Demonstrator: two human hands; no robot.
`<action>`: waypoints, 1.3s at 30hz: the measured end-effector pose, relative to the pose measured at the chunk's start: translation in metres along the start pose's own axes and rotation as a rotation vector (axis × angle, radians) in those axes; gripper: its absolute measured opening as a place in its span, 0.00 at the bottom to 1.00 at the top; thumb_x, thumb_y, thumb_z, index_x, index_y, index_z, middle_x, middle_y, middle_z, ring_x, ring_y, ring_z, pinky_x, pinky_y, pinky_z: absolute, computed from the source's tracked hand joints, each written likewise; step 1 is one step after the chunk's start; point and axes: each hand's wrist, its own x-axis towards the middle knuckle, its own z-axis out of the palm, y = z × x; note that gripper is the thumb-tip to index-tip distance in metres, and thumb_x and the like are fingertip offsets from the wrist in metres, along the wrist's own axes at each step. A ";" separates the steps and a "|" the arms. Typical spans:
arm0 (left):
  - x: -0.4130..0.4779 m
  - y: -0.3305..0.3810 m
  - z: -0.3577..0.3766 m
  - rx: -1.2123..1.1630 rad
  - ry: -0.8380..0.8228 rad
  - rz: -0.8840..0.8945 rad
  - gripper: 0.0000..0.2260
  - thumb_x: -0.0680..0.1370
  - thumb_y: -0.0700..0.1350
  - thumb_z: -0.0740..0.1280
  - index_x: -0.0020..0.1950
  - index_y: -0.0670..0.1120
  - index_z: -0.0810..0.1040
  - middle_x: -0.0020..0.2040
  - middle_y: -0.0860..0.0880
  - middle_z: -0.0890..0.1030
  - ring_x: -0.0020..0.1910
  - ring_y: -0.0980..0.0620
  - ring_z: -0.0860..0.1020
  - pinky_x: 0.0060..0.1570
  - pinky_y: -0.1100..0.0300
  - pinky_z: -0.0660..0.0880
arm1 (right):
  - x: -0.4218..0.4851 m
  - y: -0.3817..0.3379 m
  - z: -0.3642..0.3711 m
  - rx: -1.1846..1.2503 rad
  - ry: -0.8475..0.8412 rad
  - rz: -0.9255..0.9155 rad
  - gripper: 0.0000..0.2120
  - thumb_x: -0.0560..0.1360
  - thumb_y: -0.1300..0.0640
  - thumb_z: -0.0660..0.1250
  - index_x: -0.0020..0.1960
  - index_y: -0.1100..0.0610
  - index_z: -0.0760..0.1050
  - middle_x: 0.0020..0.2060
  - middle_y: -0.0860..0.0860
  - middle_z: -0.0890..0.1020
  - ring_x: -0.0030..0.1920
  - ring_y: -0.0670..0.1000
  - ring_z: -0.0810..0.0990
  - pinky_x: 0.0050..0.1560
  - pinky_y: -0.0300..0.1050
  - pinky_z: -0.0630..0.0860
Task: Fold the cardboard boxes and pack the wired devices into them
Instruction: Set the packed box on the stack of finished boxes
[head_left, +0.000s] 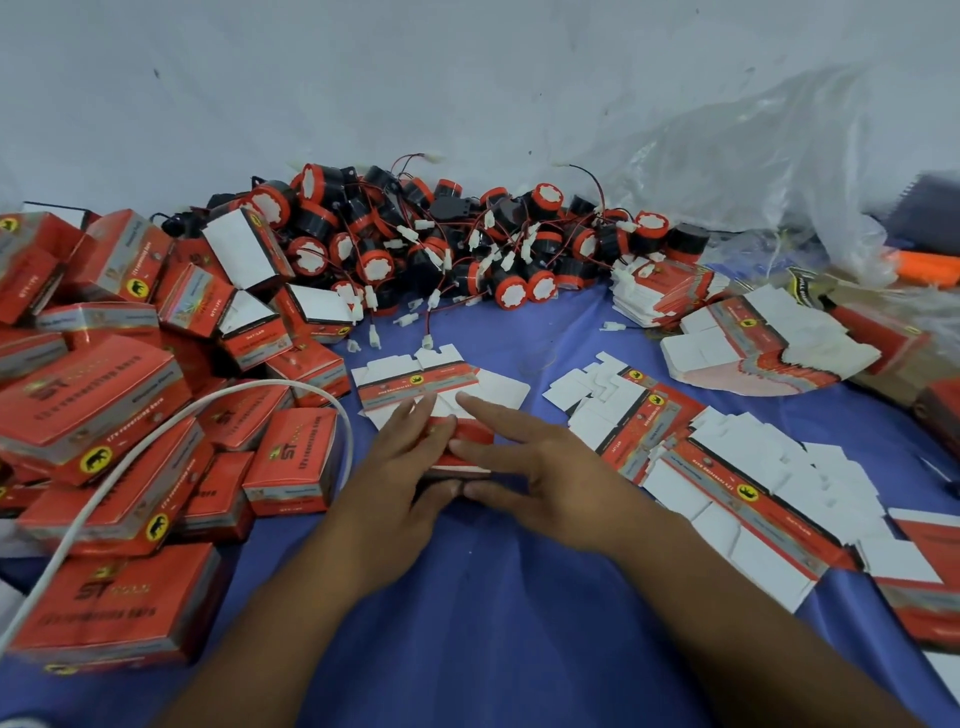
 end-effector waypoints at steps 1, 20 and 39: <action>0.000 0.000 0.001 0.024 -0.011 -0.003 0.28 0.82 0.46 0.62 0.79 0.50 0.53 0.78 0.60 0.44 0.76 0.62 0.40 0.66 0.79 0.37 | 0.000 -0.001 0.000 -0.032 -0.001 0.001 0.17 0.78 0.58 0.72 0.66 0.59 0.80 0.74 0.56 0.71 0.72 0.55 0.73 0.68 0.56 0.74; -0.006 -0.003 0.009 -0.059 0.101 -0.140 0.29 0.80 0.47 0.65 0.79 0.51 0.57 0.79 0.56 0.56 0.76 0.62 0.53 0.72 0.64 0.51 | -0.012 0.031 -0.059 -0.172 0.498 0.323 0.13 0.77 0.60 0.73 0.61 0.55 0.83 0.63 0.58 0.78 0.57 0.53 0.78 0.64 0.41 0.71; -0.007 -0.004 0.011 0.019 -0.026 -0.153 0.19 0.81 0.50 0.64 0.72 0.55 0.70 0.74 0.62 0.64 0.73 0.65 0.59 0.70 0.70 0.53 | -0.074 0.068 -0.147 -0.475 -0.285 1.358 0.37 0.73 0.35 0.69 0.74 0.56 0.70 0.72 0.55 0.74 0.69 0.57 0.74 0.68 0.52 0.70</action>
